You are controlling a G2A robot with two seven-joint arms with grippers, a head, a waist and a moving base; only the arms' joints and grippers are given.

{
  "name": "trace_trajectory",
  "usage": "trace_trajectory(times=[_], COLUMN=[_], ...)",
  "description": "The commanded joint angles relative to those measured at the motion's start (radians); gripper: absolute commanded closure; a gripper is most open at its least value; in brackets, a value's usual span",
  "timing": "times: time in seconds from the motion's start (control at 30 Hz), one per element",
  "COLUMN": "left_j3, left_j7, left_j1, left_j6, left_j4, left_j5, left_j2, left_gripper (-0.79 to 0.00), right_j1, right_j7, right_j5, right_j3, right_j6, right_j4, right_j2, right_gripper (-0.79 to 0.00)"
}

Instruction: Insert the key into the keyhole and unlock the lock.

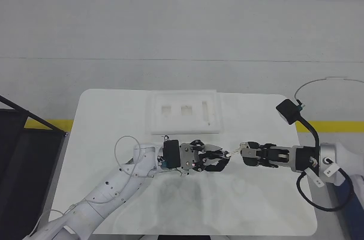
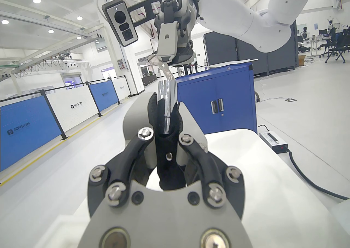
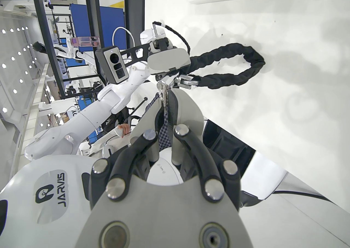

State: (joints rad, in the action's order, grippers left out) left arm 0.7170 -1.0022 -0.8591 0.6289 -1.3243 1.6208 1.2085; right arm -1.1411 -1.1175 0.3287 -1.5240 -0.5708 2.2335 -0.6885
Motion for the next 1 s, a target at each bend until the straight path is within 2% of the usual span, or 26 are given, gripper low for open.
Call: trace_trajectory(times=[0.0, 0.97], left_j3=[0.0, 0.013], left_j7=[0.0, 0.002], left_j1=[0.0, -0.008], left_j6=[0.002, 0.029], left_j4=[0.001, 0.013], left_j5=[0.001, -0.021], left_j2=[0.001, 0.019], left_gripper=[0.0, 0.0], right_j1=[-0.001, -0.004], right_j7=[0.003, 0.048], right_j5=[0.003, 0.005], right_j3=[0.0, 0.03], right_j6=[0.001, 0.024], right_j4=[0.0, 0.015], right_j2=[0.001, 0.008], right_gripper=[0.0, 0.0])
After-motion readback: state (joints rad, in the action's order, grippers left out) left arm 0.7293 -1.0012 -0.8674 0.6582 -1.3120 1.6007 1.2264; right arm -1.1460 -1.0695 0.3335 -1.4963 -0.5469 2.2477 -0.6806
